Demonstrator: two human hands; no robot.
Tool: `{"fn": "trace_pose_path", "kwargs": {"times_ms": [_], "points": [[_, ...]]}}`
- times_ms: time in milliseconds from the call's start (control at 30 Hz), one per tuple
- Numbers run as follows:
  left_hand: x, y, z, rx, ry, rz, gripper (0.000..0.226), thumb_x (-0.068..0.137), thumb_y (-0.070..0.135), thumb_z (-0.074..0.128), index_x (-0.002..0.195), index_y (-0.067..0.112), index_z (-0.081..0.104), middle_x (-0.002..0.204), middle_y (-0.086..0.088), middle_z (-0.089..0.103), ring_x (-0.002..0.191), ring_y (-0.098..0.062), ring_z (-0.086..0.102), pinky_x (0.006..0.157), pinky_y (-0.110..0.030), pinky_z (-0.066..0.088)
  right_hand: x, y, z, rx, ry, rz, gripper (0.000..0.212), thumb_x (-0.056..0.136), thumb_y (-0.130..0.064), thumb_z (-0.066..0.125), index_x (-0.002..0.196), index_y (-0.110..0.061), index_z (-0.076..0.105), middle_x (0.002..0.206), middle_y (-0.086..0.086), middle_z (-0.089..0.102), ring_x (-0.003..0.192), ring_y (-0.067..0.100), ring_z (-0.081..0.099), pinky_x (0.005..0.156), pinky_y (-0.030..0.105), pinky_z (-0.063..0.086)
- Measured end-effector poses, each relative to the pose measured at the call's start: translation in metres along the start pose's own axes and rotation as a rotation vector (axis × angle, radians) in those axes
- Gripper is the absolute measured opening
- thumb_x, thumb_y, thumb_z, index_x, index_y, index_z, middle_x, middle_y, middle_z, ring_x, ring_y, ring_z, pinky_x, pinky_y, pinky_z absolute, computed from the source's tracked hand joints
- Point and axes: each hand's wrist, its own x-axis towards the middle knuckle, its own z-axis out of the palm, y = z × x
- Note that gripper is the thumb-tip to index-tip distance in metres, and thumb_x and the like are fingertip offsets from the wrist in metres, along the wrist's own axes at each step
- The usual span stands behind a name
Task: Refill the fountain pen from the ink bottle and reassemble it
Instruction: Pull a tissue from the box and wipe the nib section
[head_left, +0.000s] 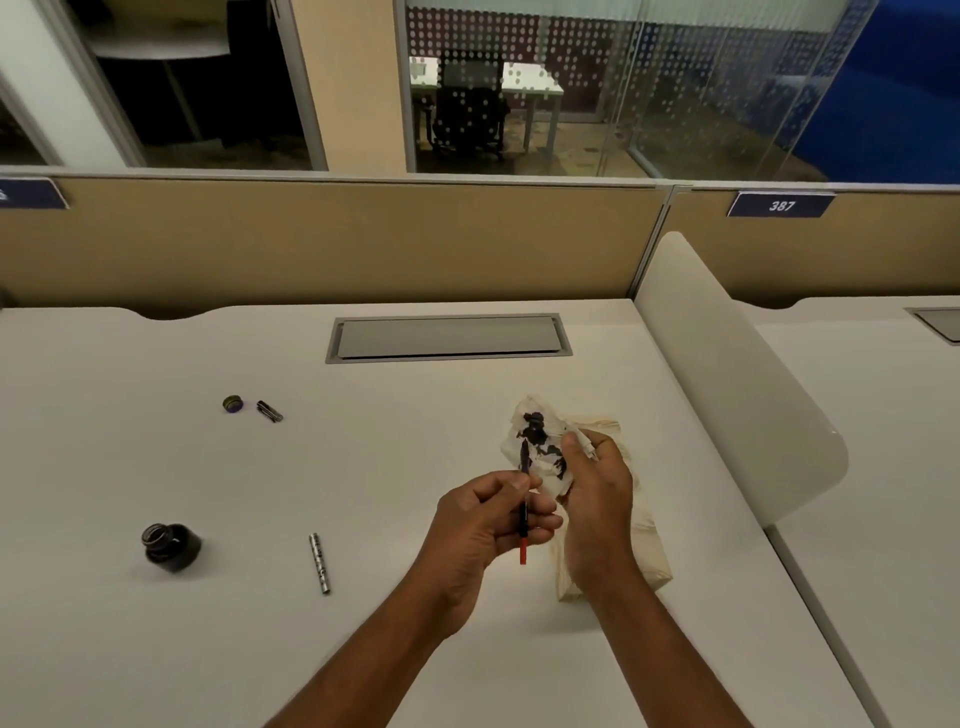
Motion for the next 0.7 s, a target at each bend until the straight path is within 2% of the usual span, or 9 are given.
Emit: {"fn": "trace_pose_path", "kwargs": {"times_ms": [100, 333, 533, 700], "points": [[-0.012, 0.005, -0.008, 0.062, 0.010, 0.007, 0.023, 0.100, 0.020, 0.062, 0.110, 0.003, 0.074, 0.094, -0.023, 0.077, 0.085, -0.035, 0.077, 0.082, -0.040, 0.064, -0.013, -0.010, 0.012, 0.093, -0.025, 0.060, 0.017, 0.101, -0.017, 0.055, 0.112, -0.007, 0.064, 0.104, 0.013, 0.075, 0.098, 0.031, 0.073, 0.076, 0.036, 0.061], [-0.039, 0.022, -0.029, 0.148, 0.008, 0.039, 0.022, 0.099, 0.021, 0.063, 0.106, 0.005, 0.077, 0.090, -0.021, 0.078, 0.077, -0.031, 0.075, 0.076, -0.037, 0.063, -0.041, -0.020, 0.033, 0.182, -0.108, 0.146, 0.018, 0.101, -0.019, 0.056, 0.113, -0.010, 0.065, 0.110, 0.016, 0.074, 0.103, 0.037, 0.072, 0.088, 0.051, 0.059], [-0.063, 0.032, -0.042, 0.202, 0.044, 0.086, 0.022, 0.099, 0.020, 0.063, 0.103, 0.004, 0.077, 0.086, -0.020, 0.077, 0.072, -0.030, 0.074, 0.073, -0.037, 0.063, -0.069, -0.035, 0.042, 0.241, -0.194, 0.204, 0.017, 0.102, -0.018, 0.055, 0.110, -0.009, 0.067, 0.108, 0.014, 0.076, 0.100, 0.031, 0.074, 0.079, 0.042, 0.059], [-0.081, 0.039, -0.052, 0.198, 0.070, 0.096, 0.024, 0.099, 0.020, 0.063, 0.102, 0.001, 0.076, 0.085, -0.021, 0.076, 0.070, -0.031, 0.073, 0.072, -0.039, 0.063, -0.089, -0.045, 0.042, 0.307, -0.334, 0.262, 0.028, 0.105, -0.025, 0.048, 0.118, -0.007, 0.065, 0.114, 0.012, 0.076, 0.104, 0.026, 0.074, 0.091, 0.042, 0.055]]}}
